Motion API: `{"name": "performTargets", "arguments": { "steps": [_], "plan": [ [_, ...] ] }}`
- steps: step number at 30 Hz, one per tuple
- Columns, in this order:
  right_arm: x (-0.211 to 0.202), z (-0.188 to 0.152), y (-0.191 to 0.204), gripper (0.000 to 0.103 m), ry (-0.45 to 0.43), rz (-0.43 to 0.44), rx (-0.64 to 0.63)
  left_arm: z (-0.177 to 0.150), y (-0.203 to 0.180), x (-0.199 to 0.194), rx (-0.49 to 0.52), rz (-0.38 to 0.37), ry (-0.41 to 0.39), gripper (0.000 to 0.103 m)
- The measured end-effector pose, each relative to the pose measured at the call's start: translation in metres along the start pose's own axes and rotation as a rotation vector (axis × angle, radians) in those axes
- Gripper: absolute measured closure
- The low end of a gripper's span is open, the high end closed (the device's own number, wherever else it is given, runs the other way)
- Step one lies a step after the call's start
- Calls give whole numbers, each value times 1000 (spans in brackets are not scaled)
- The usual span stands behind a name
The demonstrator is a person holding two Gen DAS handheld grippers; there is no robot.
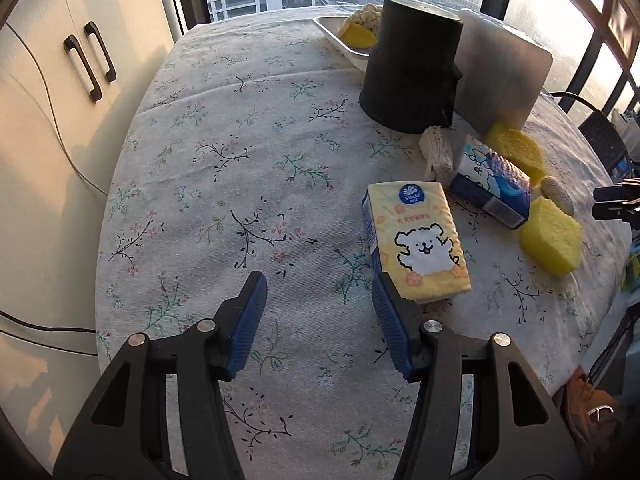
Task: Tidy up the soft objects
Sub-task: 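Move both tools back toward the tissue packs and sponges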
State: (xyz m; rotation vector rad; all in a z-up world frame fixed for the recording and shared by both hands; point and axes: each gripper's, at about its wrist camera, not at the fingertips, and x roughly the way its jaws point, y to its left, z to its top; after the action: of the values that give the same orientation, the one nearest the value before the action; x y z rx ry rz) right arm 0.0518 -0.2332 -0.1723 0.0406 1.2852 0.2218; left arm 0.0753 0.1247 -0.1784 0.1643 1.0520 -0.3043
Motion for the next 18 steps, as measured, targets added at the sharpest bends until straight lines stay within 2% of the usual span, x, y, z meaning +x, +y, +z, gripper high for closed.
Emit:
{"name": "performTargets", "arguments": {
  "steps": [7,10,11,12,18],
  "plan": [
    [-11,-21,58,34,-64,62,-142,0,-33,-19,24,-34,-57,50],
    [-13,-23,81,34,-110,30,-206,3,-41,-23,1,-83,-78,49],
    [-11,-21,88,34,-129,16,-220,5,-44,-23,-4,-97,-81,44],
    [-10,-18,95,34,-149,11,-229,6,-47,-22,-10,-97,-86,40],
    [3,17,113,34,-189,114,-248,13,-61,-3,-31,-16,-66,39]
  ]
}}
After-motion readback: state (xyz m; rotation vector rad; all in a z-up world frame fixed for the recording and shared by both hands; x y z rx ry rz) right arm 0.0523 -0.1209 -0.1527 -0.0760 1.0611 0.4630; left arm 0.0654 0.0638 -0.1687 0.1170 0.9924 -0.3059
